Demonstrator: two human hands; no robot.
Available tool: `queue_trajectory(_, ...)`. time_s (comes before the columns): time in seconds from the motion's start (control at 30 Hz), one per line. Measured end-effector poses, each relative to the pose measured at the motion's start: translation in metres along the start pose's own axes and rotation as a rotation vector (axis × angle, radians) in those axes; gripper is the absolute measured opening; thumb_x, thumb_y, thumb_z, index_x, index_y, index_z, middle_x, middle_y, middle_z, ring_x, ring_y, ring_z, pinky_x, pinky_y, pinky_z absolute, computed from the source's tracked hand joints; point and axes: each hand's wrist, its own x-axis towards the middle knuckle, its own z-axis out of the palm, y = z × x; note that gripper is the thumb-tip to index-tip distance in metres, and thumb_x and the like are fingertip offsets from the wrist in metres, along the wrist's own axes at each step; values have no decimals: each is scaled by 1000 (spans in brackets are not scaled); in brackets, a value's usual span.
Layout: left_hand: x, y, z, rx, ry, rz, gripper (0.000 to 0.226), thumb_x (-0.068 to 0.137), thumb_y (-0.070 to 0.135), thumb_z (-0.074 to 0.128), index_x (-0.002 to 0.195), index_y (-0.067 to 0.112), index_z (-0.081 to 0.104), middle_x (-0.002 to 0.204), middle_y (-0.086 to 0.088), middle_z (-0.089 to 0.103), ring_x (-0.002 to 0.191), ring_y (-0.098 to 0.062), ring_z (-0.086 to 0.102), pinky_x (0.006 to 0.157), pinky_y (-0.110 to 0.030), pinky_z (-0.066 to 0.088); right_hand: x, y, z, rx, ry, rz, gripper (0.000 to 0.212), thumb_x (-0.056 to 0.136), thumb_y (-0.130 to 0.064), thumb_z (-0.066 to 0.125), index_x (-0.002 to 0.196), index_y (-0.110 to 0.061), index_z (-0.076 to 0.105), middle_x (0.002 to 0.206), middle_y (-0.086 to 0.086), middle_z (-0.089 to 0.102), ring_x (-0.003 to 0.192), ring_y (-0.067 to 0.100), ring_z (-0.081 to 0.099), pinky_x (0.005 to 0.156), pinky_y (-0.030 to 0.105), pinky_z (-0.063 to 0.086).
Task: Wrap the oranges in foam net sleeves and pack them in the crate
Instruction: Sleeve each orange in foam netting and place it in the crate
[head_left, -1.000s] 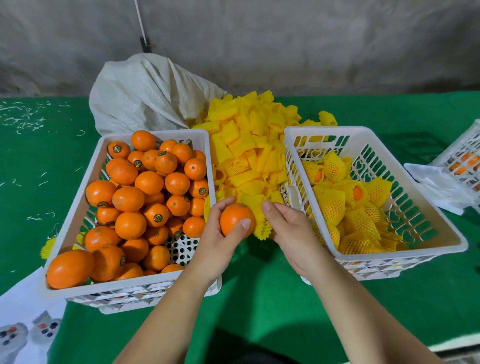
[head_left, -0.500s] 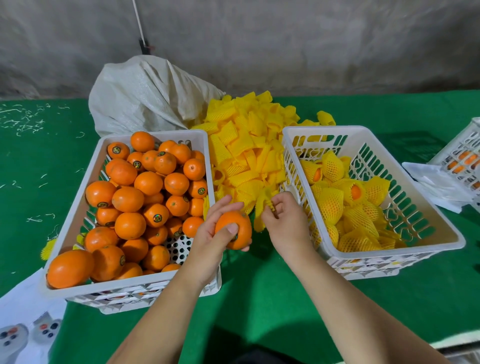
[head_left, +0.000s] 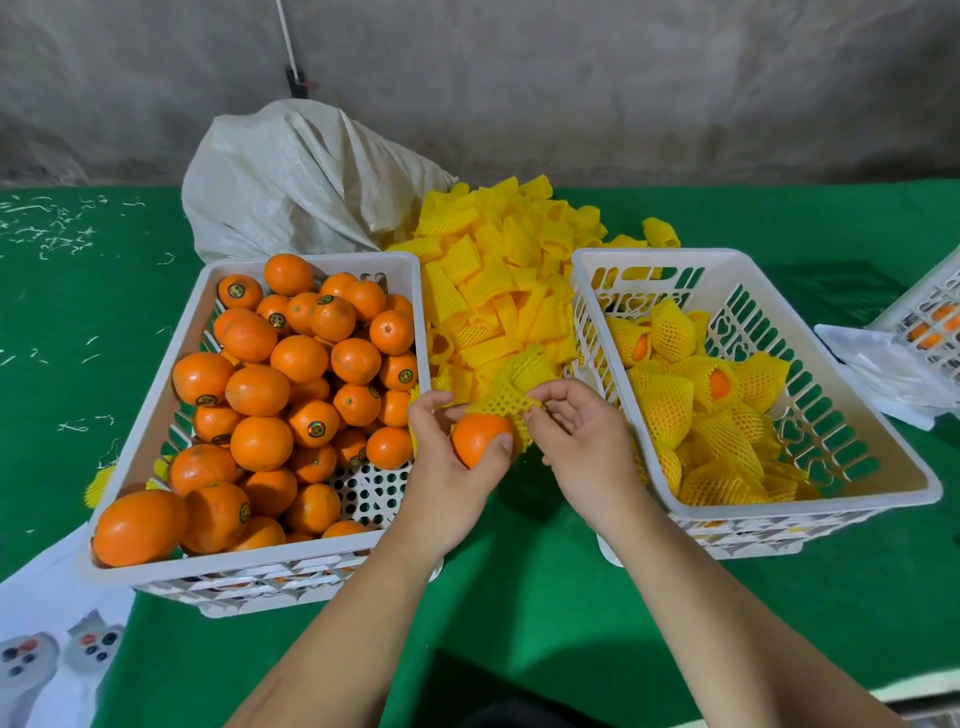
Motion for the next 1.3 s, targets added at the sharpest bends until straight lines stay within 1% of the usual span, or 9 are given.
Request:
queue_trajectory(0.1,6,-2,2,-75,107,28,58,93,30,64,139,47,33,118,-6,54,85,0,62,73,-20,53,-5,-3,-1,-52,-148,-43,11,86,-43,67,97,-43,68,76,-7,65,69,5,59,60,25,46)
queue_trajectory(0.27,12,-1,1,-237,206,-90,37,93,33,55,129,41,56,123,-12,67,106,-24,68,97,-57,55,-16,0,4,-392,-245,-161,20,92,-46,57,109,-36,60,63,-29,53,53,5,42,57,35,47)
queue_trajectory(0.4,13,-1,-5,-356,154,-183,26,108,28,51,132,39,46,125,-6,68,124,-29,65,109,-53,52,-28,0,26,-582,-175,-374,32,88,-42,63,117,-34,53,101,-31,51,89,4,49,78,38,51)
queue_trajectory(0.5,13,-1,-13,-475,-6,-201,51,96,22,58,142,33,39,128,-8,69,115,-29,70,99,-49,56,-23,4,34,-676,32,-431,30,88,-37,66,114,-29,54,108,-13,56,107,19,44,88,41,44)
queue_trajectory(0.7,11,-4,-19,-570,53,-165,67,86,21,71,147,27,42,117,-13,69,83,-22,71,66,-30,59,-4,-1,19,-369,-219,-208,30,94,-28,70,117,-39,53,90,-22,52,85,6,54,73,25,49)
queue_trajectory(0.8,11,-6,-13,-509,149,-142,72,76,40,83,140,30,50,114,-11,66,70,-13,61,53,-26,48,-2,-10,18,-320,-127,-251,19,92,-29,66,108,-38,62,81,-18,54,73,8,53,64,25,47)
queue_trajectory(1.07,9,-11,-3,-419,258,-50,73,73,61,86,128,24,54,109,-5,71,101,-22,69,92,-48,58,-24,-24,37,-258,-69,-278,15,87,-33,64,102,-35,60,75,-16,53,66,9,53,57,16,42)
queue_trajectory(1.2,7,-11,-6,-270,62,-23,80,75,79,74,134,32,45,119,-20,63,101,-30,65,91,-60,55,-20,-22,31,-191,-52,-201,16,88,-42,65,94,-36,52,66,-15,43,59,5,41,52,35,38)
queue_trajectory(1.3,6,-12,-17,-267,-68,-6,64,82,79,67,129,42,45,118,-19,54,89,-23,58,73,-47,50,-14,-21,27,-121,-23,-127,12,88,-40,59,96,-37,51,68,-15,45,62,4,43,55,36,38)
